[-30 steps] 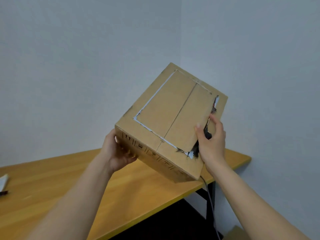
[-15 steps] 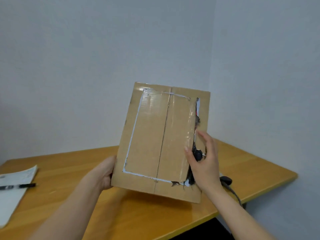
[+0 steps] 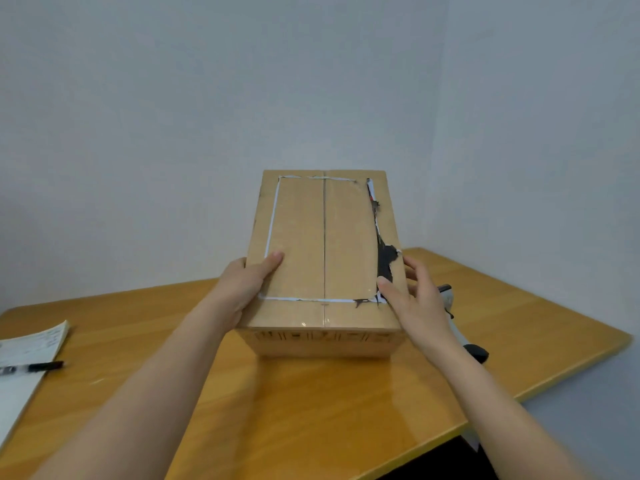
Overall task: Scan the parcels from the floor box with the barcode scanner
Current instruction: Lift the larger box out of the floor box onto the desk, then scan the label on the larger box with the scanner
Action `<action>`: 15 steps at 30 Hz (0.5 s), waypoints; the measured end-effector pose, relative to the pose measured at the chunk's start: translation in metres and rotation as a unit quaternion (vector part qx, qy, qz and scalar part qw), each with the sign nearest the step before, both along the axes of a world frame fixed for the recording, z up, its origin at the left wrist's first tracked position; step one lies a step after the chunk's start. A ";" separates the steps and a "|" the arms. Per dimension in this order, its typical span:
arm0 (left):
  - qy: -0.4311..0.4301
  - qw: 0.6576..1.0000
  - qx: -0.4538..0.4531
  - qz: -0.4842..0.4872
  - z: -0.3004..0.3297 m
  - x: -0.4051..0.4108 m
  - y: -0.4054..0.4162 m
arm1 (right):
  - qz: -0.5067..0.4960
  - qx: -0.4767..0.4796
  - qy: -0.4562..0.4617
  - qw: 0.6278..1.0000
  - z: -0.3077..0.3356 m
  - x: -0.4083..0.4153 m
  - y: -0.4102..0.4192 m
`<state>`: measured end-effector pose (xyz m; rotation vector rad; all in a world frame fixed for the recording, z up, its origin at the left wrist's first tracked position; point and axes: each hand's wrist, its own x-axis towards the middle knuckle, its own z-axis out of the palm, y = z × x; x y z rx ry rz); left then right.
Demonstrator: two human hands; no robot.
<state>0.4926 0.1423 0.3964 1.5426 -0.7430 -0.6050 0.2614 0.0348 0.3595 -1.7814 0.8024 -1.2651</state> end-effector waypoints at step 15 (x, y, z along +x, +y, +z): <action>0.113 0.990 0.076 0.026 -0.008 0.018 -0.030 | -0.061 0.207 -0.020 0.976 0.010 0.043 -0.069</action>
